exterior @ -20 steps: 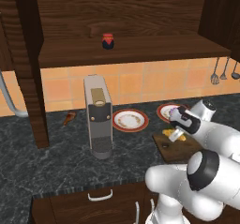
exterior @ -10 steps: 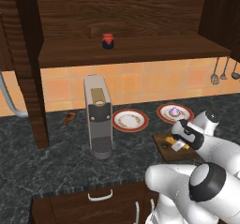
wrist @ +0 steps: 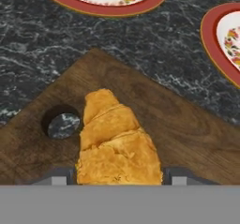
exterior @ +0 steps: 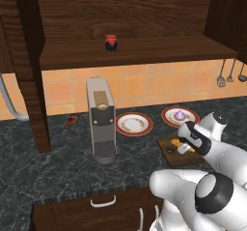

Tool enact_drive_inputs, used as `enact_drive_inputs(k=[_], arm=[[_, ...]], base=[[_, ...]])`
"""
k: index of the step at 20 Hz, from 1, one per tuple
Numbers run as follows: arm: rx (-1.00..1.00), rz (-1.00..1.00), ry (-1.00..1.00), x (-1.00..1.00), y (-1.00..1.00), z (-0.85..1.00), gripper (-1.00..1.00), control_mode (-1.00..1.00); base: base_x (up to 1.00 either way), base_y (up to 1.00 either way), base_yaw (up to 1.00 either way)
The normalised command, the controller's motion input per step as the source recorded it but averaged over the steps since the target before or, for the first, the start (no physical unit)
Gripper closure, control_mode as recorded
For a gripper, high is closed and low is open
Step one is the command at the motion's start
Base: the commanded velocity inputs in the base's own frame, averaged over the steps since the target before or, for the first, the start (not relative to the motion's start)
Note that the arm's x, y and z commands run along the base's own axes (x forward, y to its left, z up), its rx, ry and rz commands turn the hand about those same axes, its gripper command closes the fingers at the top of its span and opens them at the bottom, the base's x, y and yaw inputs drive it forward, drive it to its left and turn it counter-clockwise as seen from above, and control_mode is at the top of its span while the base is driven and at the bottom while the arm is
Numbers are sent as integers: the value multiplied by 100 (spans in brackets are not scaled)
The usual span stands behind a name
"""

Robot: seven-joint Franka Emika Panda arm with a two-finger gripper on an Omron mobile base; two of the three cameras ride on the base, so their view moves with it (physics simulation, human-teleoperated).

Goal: From the different types of pastries on the counter, select a croissant and place it on the cutting board. Then retrieve a jar of jam from the cabinet and place it alongside the croissant on the cutting board.

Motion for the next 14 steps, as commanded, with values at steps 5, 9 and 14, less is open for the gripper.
enact_drive_inputs(k=[5,9,14], arm=[[2,0,0,-10,0,70,-100,-100],[3,0,-3,-26,0,67,-100,-100],[3,-1,-10,-27,4,82,-100,-100]], base=[[0,0,0],[0,0,0],[0,0,0]])
